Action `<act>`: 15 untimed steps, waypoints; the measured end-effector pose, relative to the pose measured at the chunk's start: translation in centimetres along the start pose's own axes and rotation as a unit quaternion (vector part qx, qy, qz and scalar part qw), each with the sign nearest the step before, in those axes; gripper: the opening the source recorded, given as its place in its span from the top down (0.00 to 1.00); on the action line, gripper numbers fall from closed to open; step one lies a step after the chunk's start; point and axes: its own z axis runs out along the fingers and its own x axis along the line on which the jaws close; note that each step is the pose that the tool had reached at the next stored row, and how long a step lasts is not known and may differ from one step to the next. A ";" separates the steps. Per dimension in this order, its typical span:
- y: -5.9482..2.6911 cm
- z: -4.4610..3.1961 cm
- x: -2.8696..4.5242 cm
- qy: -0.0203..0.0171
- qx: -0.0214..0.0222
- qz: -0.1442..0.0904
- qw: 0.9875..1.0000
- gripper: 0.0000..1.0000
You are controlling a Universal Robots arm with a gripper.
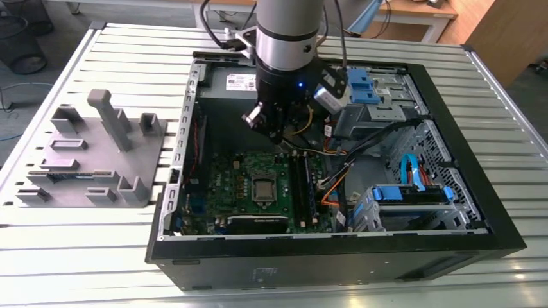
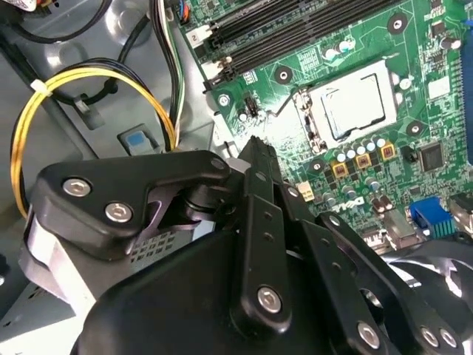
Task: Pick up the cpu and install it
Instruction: 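Install the first cpu locking lever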
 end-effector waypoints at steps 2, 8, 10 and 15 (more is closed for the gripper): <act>0.00 -0.01 -0.01 0.000 0.000 0.000 1.000 0.89; 0.04 -0.03 -0.04 0.000 0.000 0.001 1.000 0.89; 0.18 -0.03 -0.14 0.000 0.000 0.002 1.000 0.89; 0.19 -0.07 -0.15 0.000 0.000 0.003 1.000 0.89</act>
